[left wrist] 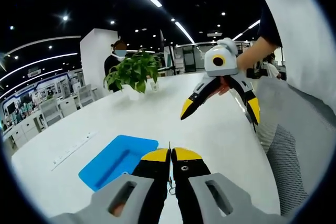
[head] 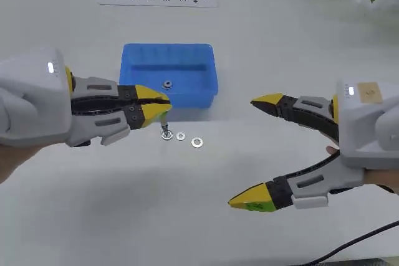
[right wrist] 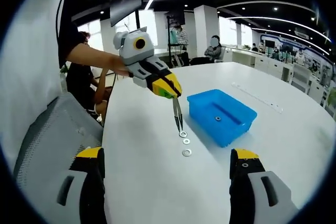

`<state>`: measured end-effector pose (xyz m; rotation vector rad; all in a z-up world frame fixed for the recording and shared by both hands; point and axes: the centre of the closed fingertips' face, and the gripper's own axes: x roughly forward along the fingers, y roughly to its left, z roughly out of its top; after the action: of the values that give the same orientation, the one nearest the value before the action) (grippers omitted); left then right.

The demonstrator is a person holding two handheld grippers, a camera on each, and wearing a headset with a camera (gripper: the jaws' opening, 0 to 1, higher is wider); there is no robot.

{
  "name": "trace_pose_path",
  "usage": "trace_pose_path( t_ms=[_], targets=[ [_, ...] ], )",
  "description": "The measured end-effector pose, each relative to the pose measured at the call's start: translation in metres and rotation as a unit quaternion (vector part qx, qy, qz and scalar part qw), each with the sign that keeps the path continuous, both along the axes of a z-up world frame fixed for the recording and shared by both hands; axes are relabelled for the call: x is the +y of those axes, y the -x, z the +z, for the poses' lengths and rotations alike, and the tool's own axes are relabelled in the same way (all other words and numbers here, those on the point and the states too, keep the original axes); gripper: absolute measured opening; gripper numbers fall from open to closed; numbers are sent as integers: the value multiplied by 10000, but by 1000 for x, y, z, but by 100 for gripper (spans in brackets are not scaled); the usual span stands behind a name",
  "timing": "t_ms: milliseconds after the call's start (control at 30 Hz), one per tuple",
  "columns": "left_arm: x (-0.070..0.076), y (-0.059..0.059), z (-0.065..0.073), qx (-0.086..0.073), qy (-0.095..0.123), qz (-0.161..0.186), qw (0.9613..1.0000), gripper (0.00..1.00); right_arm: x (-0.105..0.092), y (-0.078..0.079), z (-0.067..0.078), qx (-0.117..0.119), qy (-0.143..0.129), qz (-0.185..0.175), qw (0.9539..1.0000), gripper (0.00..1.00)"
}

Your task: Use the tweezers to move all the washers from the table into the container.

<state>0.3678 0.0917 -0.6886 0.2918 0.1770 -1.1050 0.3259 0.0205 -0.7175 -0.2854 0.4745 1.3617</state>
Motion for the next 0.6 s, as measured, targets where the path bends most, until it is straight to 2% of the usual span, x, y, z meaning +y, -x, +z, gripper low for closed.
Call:
trace_pose_path(
  t_ms=[33, 133, 267, 400, 500, 600],
  targets=[
    [0, -1, -1, 14, 2, 3, 10000, 5, -1, -2, -3, -90, 66, -12, 9999, 100],
    [0, -2, -5, 75, 1, -1, 10000, 5, -2, -3, -7, 44, 53, -30, 10000, 100],
    [1, -1, -9, 112, -7, -10, 9999, 5, -2, -1, -10, 86, 77, -17, 9999, 100],
    [1, 1, -12, 136, -17, -22, 9999, 5, 0, 1, -10, 75, 74, -10, 9999, 100],
    [1, 0, -10, 123, 74, 8, 9999, 5, 1, 1, -9, 74, 42, -26, 10000, 100],
    [2, 0, -12, 124, 24, -6, 9999, 5, 1, 1, -9, 77, 36, -44, 10000, 100]
  ],
)
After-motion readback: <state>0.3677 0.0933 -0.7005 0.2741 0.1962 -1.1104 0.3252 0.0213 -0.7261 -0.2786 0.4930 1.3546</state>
